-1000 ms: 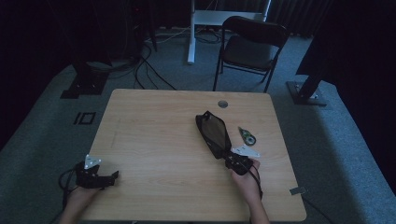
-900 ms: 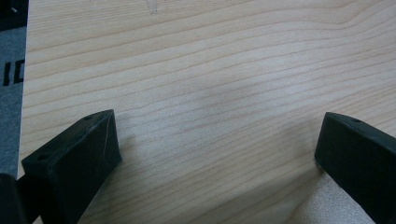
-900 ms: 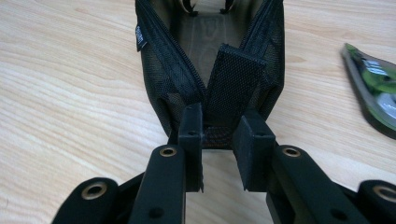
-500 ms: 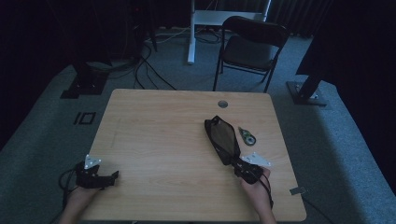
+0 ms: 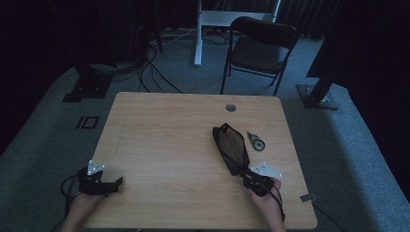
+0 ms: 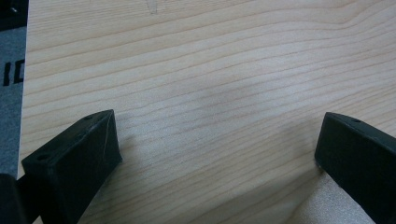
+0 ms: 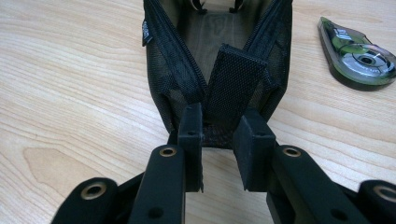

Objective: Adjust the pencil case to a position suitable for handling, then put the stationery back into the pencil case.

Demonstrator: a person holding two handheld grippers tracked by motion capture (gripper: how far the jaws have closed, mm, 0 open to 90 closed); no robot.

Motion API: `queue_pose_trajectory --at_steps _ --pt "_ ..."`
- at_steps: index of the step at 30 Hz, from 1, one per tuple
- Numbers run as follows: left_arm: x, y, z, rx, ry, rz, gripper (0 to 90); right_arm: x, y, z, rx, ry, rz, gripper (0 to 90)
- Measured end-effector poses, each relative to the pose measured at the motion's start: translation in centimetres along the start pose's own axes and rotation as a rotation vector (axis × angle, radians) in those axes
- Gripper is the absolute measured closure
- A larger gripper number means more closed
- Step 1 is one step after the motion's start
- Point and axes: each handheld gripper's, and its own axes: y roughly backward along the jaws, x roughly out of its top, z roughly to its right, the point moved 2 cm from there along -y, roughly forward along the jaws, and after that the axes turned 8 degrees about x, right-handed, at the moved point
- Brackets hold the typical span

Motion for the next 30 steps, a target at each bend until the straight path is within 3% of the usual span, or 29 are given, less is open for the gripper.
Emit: queue_pose_trajectory --at_steps 5,15,20,30 --pt "0.0 0.0 0.0 0.000 0.000 0.000 0.0 0.2 0.1 0.0 -0.020 0.006 -0.003 63.2" --pt "0.0 0.0 0.0 0.000 0.000 0.000 0.0 1.3 1.1 0.0 0.050 -0.008 0.041 43.9" --pt "0.0 0.0 0.0 0.000 0.000 0.000 0.0 2.0 1.5 0.1 0.059 0.002 0.059 41.4" --pt "0.0 0.0 0.0 0.000 0.000 0.000 0.0 3.8 2.7 1.8 0.060 0.005 0.114 36.1"
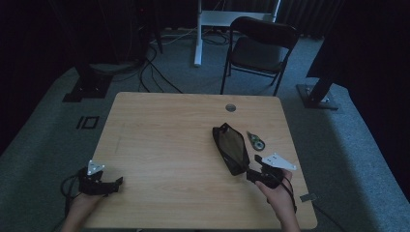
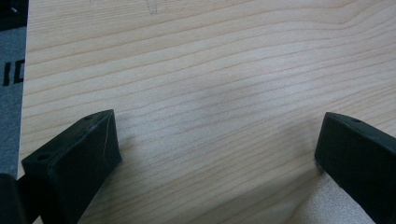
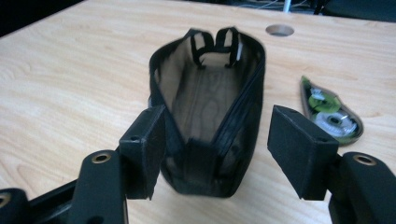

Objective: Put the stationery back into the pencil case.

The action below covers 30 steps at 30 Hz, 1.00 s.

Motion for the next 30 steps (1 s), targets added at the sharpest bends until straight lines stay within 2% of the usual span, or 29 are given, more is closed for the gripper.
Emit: queue_pose_trajectory --at_steps 7,10,15,23,30 --pt "0.0 0.0 0.0 0.000 0.000 0.000 0.0 0.9 0.0 1.5 -0.028 -0.010 0.023 35.9" --pt "0.0 0.0 0.0 0.000 0.000 0.000 0.0 1.0 -0.2 2.1 -0.035 -0.018 0.036 32.2" --pt "0.0 0.0 0.0 0.000 0.000 0.000 0.0 1.0 -0.7 3.0 -0.050 -0.011 0.027 31.2" --pt "0.0 0.0 0.0 0.000 0.001 0.001 0.0 1.5 -1.3 5.3 -0.076 -0.039 0.047 30.8" --pt "0.0 0.0 0.0 0.000 0.001 0.001 0.0 1.3 -2.4 7.0 -0.084 -0.060 0.033 29.7"
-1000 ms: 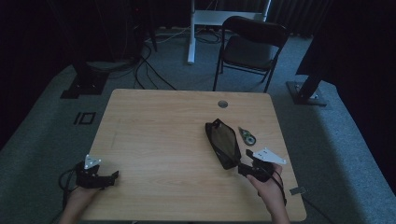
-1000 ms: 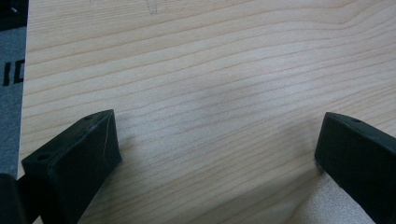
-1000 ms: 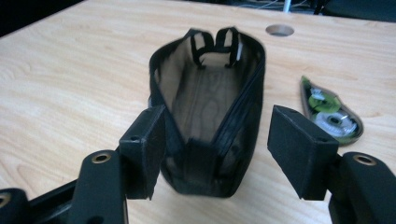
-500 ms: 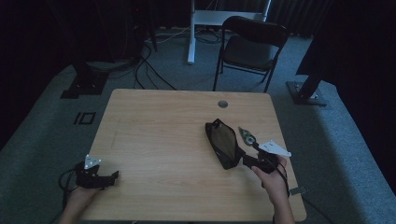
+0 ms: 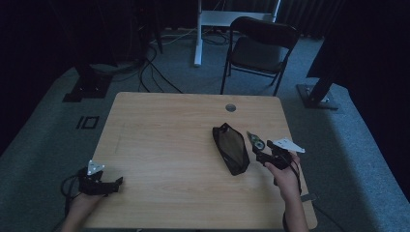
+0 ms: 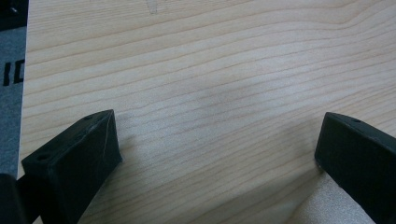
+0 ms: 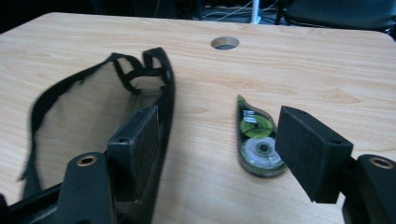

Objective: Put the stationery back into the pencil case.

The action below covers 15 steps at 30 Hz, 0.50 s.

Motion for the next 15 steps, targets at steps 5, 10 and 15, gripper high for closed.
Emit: queue_pose_trajectory --at_steps 5,10,15 --pt "0.0 0.0 0.0 0.000 0.000 -0.001 0.0 -0.4 -1.1 1.4 -0.015 -0.007 -0.026 27.7" --pt "0.0 0.0 0.0 0.000 0.000 -0.001 0.0 -0.9 -2.0 2.8 -0.015 -0.027 -0.037 24.6" --pt "0.0 0.0 0.0 0.000 0.000 -0.001 0.0 -1.4 -3.2 3.5 -0.005 -0.030 -0.072 21.0"
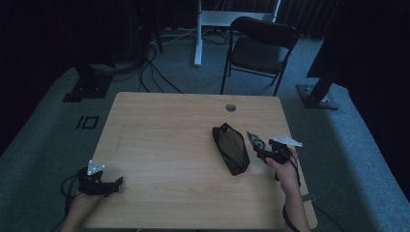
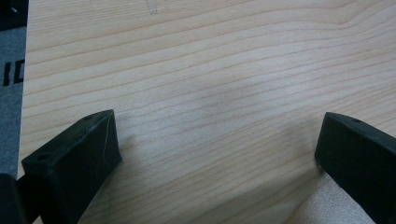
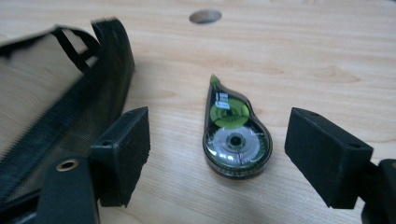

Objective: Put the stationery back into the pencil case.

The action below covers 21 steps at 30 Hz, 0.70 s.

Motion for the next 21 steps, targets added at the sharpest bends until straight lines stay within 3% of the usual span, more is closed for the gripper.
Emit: queue_pose_trajectory --at_steps 8,21 --pt "0.0 0.0 0.0 0.000 0.000 0.000 0.0 -0.4 -1.8 1.0 -0.040 0.040 -0.049 19.0" --pt "0.0 0.0 0.0 0.000 0.000 0.000 0.0 0.1 -4.2 1.8 -0.052 0.052 -0.110 19.1"
